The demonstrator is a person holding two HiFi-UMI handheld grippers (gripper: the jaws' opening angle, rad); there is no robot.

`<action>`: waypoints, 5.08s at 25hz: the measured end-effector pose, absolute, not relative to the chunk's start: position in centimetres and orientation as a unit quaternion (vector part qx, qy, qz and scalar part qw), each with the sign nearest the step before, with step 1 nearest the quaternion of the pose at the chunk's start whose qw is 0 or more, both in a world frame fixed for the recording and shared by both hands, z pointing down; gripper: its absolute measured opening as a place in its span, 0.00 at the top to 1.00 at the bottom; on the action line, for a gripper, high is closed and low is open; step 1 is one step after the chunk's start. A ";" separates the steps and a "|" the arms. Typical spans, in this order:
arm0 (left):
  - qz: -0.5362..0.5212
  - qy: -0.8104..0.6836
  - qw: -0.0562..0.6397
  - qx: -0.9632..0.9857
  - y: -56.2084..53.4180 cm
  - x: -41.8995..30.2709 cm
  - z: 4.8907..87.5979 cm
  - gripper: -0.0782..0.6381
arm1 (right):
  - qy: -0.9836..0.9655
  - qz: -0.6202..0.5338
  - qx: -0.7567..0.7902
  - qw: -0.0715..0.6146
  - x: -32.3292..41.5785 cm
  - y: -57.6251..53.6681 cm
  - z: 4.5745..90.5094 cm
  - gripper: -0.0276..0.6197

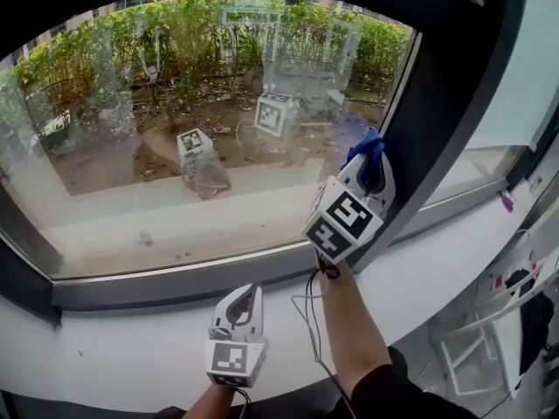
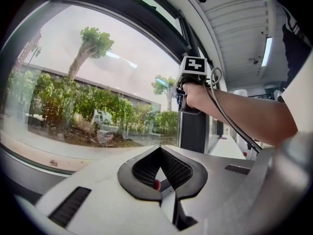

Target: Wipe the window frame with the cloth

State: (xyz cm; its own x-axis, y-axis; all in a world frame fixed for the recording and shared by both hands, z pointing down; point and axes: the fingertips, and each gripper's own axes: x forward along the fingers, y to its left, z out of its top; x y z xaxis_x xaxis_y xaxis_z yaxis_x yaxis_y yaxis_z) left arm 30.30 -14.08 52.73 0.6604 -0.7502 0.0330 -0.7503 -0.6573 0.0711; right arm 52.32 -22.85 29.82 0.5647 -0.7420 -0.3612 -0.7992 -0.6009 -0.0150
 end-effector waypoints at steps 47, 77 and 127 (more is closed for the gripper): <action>-0.013 -0.417 0.055 0.907 -14.5 29.4 52.4 0.88 | 0.442 0.204 -0.862 0.139 52.5 -22.5 19.3 0.92; -0.001 -0.384 -0.021 0.923 -17.4 37.6 29.3 0.88 | 0.503 0.144 -0.846 0.105 52.8 -22.7 16.2 0.92; -0.007 -0.533 -0.033 0.845 -12.6 30.2 16.0 0.88 | 0.636 0.193 -0.744 0.069 48.4 -22.5 8.4 0.92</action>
State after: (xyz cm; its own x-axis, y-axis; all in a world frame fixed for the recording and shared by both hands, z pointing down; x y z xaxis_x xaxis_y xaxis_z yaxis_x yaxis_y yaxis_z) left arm 30.23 -12.56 15.99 0.4311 -0.9011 -0.0474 -0.9020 -0.4290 -0.0483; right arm 48.35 -22.48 8.42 0.1165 -0.9197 -0.3750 -0.9732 -0.1811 0.1419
